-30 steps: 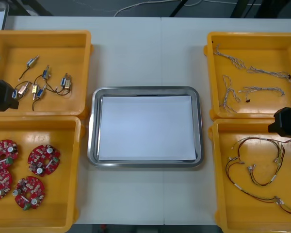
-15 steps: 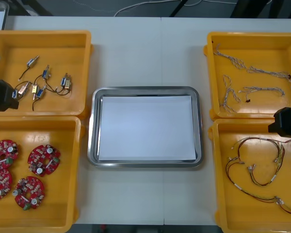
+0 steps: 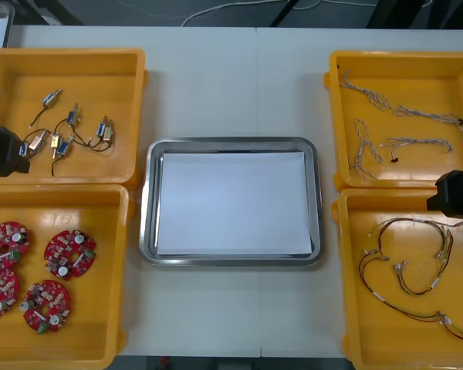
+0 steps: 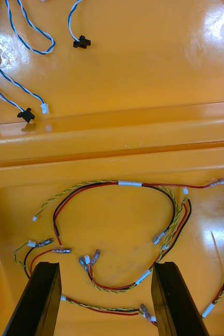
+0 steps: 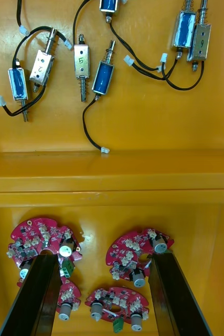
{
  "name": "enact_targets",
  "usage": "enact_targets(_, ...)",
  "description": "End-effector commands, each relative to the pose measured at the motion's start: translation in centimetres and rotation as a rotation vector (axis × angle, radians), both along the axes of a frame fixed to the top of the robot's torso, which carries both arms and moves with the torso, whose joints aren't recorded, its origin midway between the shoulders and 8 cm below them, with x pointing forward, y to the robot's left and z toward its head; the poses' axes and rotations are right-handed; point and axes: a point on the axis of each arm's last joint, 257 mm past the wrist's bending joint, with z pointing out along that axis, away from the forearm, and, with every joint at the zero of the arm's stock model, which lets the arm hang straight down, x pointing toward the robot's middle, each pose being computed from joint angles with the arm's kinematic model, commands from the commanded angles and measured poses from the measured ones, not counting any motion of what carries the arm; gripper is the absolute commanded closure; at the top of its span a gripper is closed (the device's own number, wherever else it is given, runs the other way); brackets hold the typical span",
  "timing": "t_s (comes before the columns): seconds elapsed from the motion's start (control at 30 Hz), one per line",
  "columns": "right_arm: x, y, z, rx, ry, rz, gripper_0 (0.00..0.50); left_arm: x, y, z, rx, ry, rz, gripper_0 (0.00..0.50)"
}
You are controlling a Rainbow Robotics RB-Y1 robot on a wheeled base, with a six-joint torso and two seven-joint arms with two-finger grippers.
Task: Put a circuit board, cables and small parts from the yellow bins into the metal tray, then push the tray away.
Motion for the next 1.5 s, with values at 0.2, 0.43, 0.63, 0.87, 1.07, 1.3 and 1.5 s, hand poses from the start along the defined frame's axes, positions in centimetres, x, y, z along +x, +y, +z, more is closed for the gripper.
enact_targets(0.2,-0.01,0.15,0.18,-0.008,-0.011,0.045,0.0,-0.42,2.32,1.05,0.009,-0.017,0.096,0.0)
enact_targets(0.43,-0.01,0.15,0.18,-0.008,-0.011,0.045,0.0,-0.42,2.32,1.05,0.009,-0.017,0.096,0.0)
enact_targets(0.63,-0.01,0.15,0.18,-0.008,-0.011,0.045,0.0,-0.42,2.32,1.05,0.009,-0.017,0.096,0.0)
enact_targets(0.87,-0.01,0.15,0.18,-0.008,-0.011,0.045,0.0,-0.42,2.32,1.05,0.009,-0.017,0.096,0.0)
enact_targets(1.07,-0.01,0.15,0.18,-0.008,-0.011,0.045,0.0,-0.42,2.32,1.05,0.009,-0.017,0.096,0.0)
enact_targets(1.3,-0.01,0.15,0.18,-0.008,-0.011,0.045,0.0,-0.42,2.32,1.05,0.009,-0.017,0.096,0.0)
enact_targets(1.5,-0.01,0.15,0.18,-0.008,-0.011,0.045,0.0,-0.42,2.32,1.05,0.009,-0.017,0.096,0.0)
